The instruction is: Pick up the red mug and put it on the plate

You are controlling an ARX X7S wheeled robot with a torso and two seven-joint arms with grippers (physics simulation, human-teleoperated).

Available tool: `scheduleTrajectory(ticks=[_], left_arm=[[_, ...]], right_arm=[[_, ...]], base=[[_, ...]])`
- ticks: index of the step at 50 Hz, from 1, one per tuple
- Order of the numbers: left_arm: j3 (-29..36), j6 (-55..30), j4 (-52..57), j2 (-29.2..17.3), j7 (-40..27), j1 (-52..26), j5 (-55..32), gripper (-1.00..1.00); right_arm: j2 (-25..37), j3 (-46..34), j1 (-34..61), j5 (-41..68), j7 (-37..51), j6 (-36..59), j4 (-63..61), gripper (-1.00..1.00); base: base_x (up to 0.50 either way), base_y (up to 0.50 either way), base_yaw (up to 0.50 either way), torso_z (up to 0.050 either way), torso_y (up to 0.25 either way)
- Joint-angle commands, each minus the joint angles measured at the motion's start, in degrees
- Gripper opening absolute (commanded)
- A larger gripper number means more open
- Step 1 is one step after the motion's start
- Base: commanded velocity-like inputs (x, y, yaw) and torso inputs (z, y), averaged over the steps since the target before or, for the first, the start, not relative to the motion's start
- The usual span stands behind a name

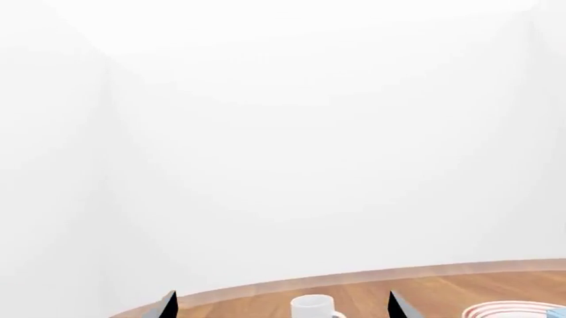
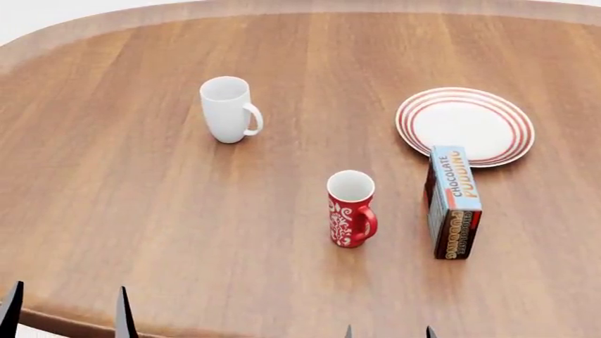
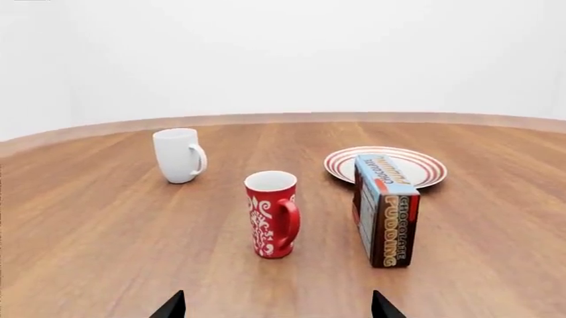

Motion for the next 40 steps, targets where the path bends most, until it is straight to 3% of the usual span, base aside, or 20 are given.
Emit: scheduleTrajectory(ticks=[1,40], left_arm=[[0.4,0.1,0.0,-0.2,-0.3,-0.1,-0.1,1.0],[1.5,0.3,-0.2,-0.9,-1.4,-0.3,-0.4,1.0]], right_arm=[[0.2,-0.2,-0.1,0.6,0.1,-0.3,-0.2,1.0],[1.0,-1.1,0.4,1.4,1.0,-0.7,0.6,1.0]], base=[[0.0,0.0,0.0,0.0,0.0],[0.13,0.0,0.0,0.0,0.0]])
